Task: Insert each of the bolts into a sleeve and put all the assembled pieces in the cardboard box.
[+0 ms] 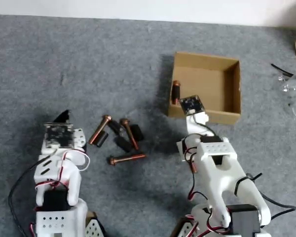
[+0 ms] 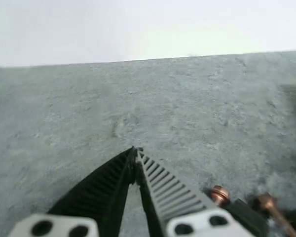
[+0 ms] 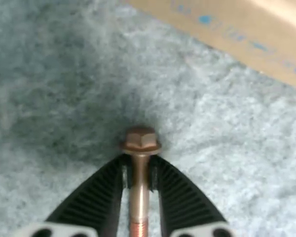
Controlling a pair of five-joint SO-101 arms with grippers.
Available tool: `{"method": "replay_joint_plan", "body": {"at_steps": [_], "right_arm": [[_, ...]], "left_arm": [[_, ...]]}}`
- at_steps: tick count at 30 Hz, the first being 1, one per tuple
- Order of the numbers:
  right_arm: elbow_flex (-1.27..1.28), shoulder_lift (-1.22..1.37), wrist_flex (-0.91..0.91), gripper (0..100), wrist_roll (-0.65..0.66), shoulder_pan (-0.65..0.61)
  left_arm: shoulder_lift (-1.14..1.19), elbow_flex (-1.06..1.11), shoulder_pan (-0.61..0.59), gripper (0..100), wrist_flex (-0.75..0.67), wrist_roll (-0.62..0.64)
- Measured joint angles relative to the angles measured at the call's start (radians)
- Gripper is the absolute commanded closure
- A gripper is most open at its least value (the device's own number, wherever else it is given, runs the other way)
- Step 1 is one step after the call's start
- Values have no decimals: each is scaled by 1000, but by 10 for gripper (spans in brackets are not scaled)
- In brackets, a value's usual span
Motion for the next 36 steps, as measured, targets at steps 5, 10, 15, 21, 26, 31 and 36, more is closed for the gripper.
{"method": "replay_joint_plan", "body": {"at_steps": [5,10,15,21,26,31,36], "right_arm": [[0,0,0,995,0,0],[0,0,0,995,0,0],[0,0,0,995,0,0],[0,0,0,995,0,0],[0,0,-6,995,0,0],[2,0,-17,995,0,0],[2,0,-17,995,0,0]], "left_arm": [[0,-3,91,979,25,-40],[17,-14,110,973,52,-78],[204,-118,169,976,61,-89],[655,-334,239,970,69,-158],[1010,-531,258,867,178,-166],[1237,-717,275,874,354,-164],[1361,-792,273,874,427,-164]]}}
